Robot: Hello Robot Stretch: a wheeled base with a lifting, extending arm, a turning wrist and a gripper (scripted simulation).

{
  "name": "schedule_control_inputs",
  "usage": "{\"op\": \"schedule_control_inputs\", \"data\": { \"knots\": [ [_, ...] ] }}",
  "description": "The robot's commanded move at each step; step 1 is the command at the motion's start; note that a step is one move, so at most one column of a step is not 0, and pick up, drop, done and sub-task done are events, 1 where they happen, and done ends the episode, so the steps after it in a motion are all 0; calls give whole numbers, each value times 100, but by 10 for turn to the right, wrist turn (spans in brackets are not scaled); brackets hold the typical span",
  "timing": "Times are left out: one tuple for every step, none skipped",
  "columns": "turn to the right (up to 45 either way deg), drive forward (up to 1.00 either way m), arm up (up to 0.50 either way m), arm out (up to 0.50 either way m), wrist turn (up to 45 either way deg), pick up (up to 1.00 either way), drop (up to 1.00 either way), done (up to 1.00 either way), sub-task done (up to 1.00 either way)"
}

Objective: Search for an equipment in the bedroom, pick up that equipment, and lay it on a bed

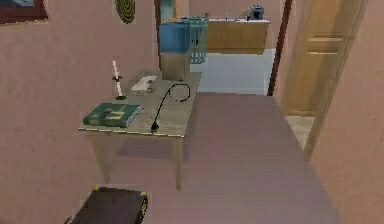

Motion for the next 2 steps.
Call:
{"op": "schedule_control_inputs", "data": {
  "knots": [
    [30, 0, 0, 0, 0, 0, 0, 0, 0],
    [0, 30, 0, 0, 0, 0, 0, 0, 0]
  ]
}}
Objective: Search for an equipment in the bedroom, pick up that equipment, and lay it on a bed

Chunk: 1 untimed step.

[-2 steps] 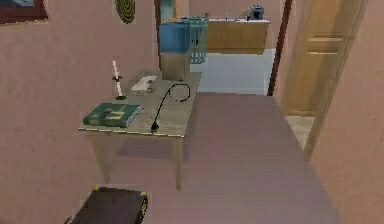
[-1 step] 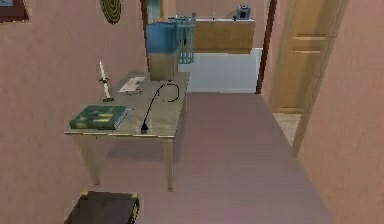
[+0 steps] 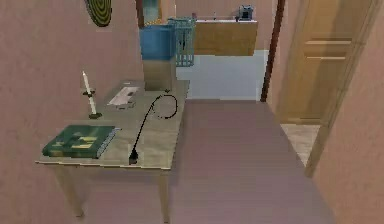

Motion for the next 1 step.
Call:
{"op": "schedule_control_inputs", "data": {
  "knots": [
    [270, 0, 0, 0, 0, 0, 0, 0, 0]
  ]
}}
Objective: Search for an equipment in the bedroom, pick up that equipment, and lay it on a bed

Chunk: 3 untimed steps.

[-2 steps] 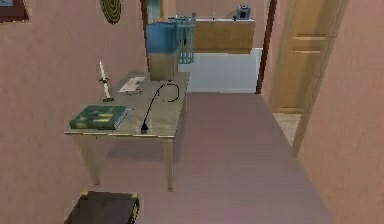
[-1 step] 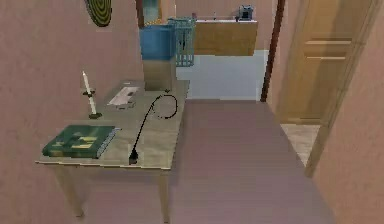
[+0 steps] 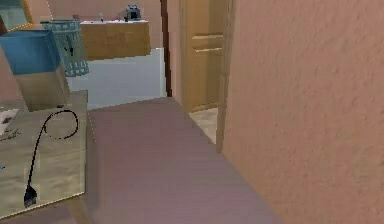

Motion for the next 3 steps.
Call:
{"op": "schedule_control_inputs", "data": {
  "knots": [
    [0, 75, 0, 0, 0, 0, 0, 0, 0],
    [-60, 0, 0, 0, 0, 0, 0, 0, 0],
    [0, 100, 0, 0, 0, 0, 0, 0, 0]
  ]
}}
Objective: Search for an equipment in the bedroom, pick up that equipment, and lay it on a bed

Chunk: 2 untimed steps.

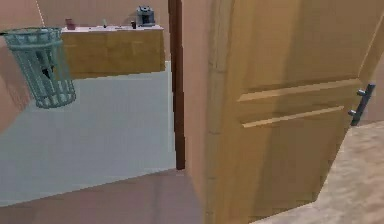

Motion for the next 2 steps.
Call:
{"op": "schedule_control_inputs", "data": {
  "knots": [
    [-150, 0, 0, 0, 0, 0, 0, 0, 0],
    [0, 15, 0, 0, 0, 0, 0, 0, 0]
  ]
}}
